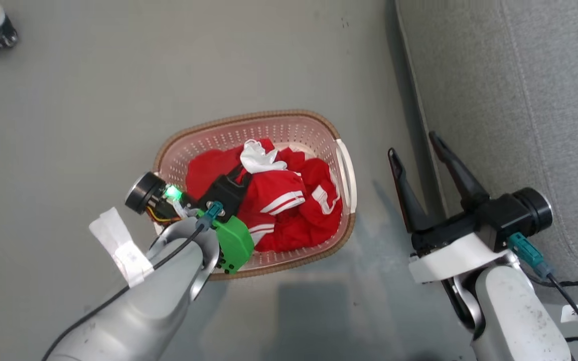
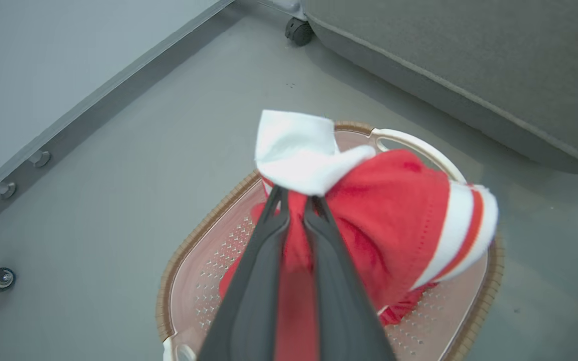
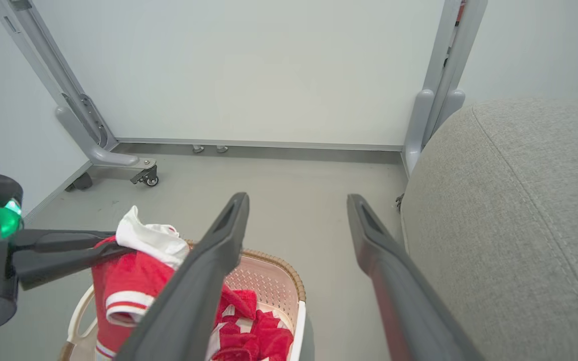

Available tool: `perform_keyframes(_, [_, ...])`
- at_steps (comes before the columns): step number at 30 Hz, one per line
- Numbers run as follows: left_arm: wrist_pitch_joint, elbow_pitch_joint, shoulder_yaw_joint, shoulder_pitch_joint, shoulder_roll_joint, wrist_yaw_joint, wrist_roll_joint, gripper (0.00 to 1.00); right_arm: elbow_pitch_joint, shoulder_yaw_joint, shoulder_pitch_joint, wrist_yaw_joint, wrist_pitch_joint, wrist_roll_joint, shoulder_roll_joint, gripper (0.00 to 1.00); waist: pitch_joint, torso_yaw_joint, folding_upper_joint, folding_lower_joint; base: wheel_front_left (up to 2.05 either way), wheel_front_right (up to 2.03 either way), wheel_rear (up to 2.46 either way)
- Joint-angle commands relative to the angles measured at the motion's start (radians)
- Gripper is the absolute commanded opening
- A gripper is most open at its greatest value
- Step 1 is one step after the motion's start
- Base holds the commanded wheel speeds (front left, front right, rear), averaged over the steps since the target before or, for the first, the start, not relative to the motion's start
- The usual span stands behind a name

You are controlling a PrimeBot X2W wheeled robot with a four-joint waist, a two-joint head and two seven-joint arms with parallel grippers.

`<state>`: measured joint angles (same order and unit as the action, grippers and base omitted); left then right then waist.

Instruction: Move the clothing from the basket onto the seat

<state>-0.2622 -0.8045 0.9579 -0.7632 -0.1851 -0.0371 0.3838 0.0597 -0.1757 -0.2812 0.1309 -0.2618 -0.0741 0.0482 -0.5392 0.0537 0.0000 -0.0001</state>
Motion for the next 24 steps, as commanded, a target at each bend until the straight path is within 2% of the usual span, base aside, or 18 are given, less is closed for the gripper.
perform_keyframes(1, [-0.004,0.035,-0.025,0.047,-0.011,-0.012,0.011,0.00,0.008,-0.007,0.030,0.000,-0.005,-0.007,0.004,1.00,0.176,-0.020,0.0000,0.0001,0.00,0.00,0.00])
perform_keyframes(13, [-0.004,0.297,-0.184,0.324,-0.049,-0.045,-0.029,0.00,0.062,-0.051,0.182,0.000,-0.005,-0.040,0.004,1.00,0.402,0.000,0.0000,0.0001,0.00,0.00,0.00])
perform_keyframes(24, [-0.004,0.470,-0.327,0.504,-0.027,-0.039,-0.035,0.00,0.088,-0.090,0.297,0.000,-0.005,-0.057,0.004,1.00,0.540,0.007,0.0000,0.0001,0.00,0.00,0.00])
